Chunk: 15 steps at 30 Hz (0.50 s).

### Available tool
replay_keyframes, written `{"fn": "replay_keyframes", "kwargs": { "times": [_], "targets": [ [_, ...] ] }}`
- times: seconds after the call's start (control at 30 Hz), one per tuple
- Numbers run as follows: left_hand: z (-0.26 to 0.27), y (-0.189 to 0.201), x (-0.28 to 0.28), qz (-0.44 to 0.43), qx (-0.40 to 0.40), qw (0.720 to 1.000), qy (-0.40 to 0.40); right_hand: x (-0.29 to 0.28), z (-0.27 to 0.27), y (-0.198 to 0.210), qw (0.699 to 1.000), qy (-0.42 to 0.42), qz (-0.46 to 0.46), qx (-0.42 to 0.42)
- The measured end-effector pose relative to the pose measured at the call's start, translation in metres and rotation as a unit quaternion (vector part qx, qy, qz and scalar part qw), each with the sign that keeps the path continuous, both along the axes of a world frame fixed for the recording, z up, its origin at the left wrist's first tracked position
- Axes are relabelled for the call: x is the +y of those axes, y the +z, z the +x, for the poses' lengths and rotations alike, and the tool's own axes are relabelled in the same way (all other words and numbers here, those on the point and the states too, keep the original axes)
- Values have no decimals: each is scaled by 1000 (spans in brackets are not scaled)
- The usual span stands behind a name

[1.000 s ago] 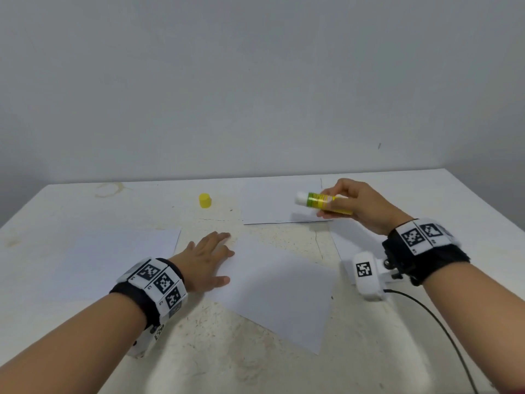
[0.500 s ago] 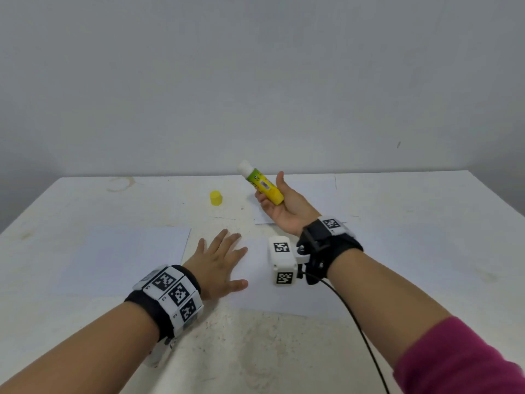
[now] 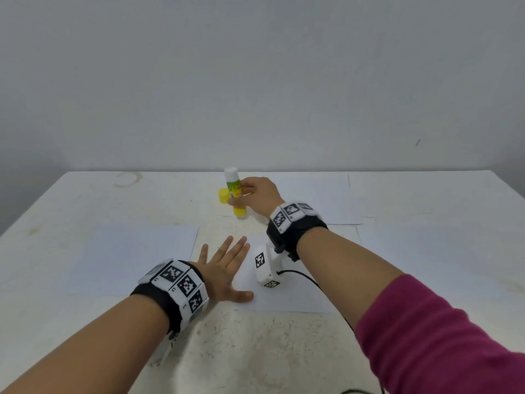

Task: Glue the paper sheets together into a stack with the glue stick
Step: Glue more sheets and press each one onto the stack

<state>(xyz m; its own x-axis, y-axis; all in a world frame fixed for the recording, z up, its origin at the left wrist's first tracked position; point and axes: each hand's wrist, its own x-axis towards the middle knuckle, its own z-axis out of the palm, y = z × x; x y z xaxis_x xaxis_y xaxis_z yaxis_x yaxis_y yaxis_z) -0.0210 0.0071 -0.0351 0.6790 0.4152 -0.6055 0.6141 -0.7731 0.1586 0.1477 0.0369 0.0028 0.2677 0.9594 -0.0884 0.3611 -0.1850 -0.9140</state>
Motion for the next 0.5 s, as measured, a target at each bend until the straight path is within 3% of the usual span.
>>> {"fn": "replay_keyframes", "kwargs": {
  "times": [0.07,0.13,0.5],
  "targets": [
    [0,0,1,-2,7,1000,-4,8,-5,-2,991,6,-13,-133],
    [2,1,1,-4,12,1000,9,16,-9,-6,983,8,-24,-183],
    [2,3,-3,16,24,999,16,26,-18,-16,972,27,-35,-230]
  ]
}}
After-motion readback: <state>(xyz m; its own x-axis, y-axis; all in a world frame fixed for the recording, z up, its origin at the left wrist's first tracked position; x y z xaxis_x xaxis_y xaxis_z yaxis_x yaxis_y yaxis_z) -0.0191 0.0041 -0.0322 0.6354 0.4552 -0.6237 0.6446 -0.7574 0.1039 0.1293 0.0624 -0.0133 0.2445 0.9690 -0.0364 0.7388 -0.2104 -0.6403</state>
